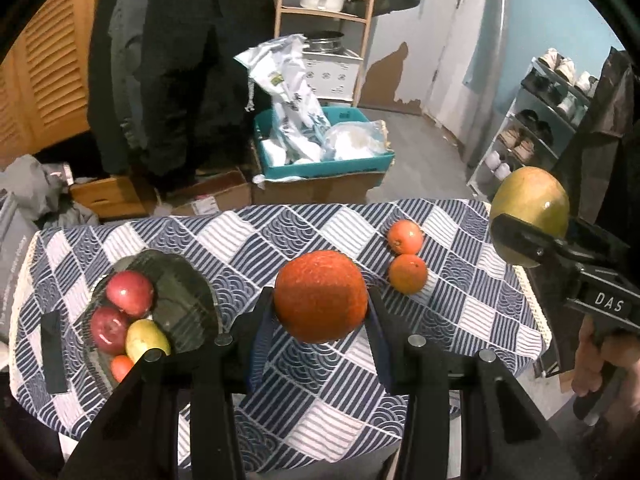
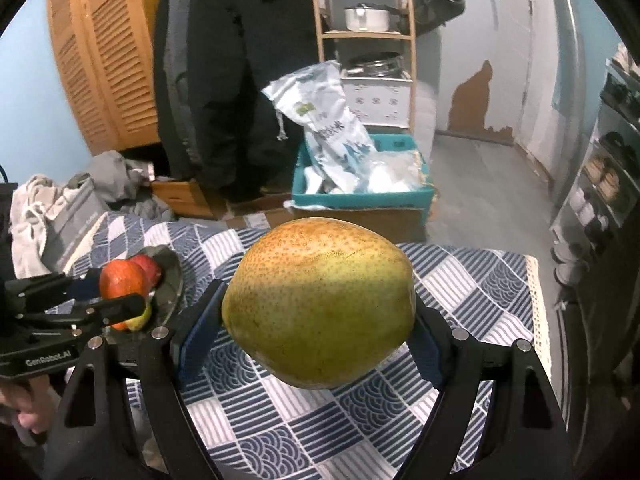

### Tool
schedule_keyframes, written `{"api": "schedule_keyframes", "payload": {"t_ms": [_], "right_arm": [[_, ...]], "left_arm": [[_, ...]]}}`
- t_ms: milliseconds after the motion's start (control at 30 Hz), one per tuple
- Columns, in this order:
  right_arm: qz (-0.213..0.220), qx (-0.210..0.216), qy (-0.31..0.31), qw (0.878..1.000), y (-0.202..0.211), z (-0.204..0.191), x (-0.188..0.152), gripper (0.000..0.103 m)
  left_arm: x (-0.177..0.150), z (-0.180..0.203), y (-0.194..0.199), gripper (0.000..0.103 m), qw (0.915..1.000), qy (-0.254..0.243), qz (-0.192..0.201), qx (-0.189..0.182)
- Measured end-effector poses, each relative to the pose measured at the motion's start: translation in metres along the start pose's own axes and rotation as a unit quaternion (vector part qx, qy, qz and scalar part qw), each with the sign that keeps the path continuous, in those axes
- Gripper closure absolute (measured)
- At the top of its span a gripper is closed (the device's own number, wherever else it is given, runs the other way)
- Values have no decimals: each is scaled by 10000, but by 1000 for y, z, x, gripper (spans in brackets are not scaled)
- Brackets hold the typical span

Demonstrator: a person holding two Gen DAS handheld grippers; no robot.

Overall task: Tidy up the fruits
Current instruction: 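Lift and carry the orange and green mango toward the glass bowl with both tools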

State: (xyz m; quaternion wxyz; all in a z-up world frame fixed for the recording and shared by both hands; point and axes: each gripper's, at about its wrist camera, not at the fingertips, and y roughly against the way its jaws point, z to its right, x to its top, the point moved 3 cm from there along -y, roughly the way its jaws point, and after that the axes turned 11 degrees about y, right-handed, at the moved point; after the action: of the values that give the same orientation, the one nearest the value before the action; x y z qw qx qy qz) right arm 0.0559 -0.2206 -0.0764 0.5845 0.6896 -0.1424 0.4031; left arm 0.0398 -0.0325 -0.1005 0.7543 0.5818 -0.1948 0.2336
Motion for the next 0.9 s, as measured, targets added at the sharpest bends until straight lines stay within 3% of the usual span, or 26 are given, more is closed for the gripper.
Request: {"api": "schedule_keyframes", "payload": {"t_ms": [900], "right_arm": [[-379,913,489,9939,-79,-103,30,20]], "left_arm": [[-10,-112,-4,59,9944,903,-52,541]]}}
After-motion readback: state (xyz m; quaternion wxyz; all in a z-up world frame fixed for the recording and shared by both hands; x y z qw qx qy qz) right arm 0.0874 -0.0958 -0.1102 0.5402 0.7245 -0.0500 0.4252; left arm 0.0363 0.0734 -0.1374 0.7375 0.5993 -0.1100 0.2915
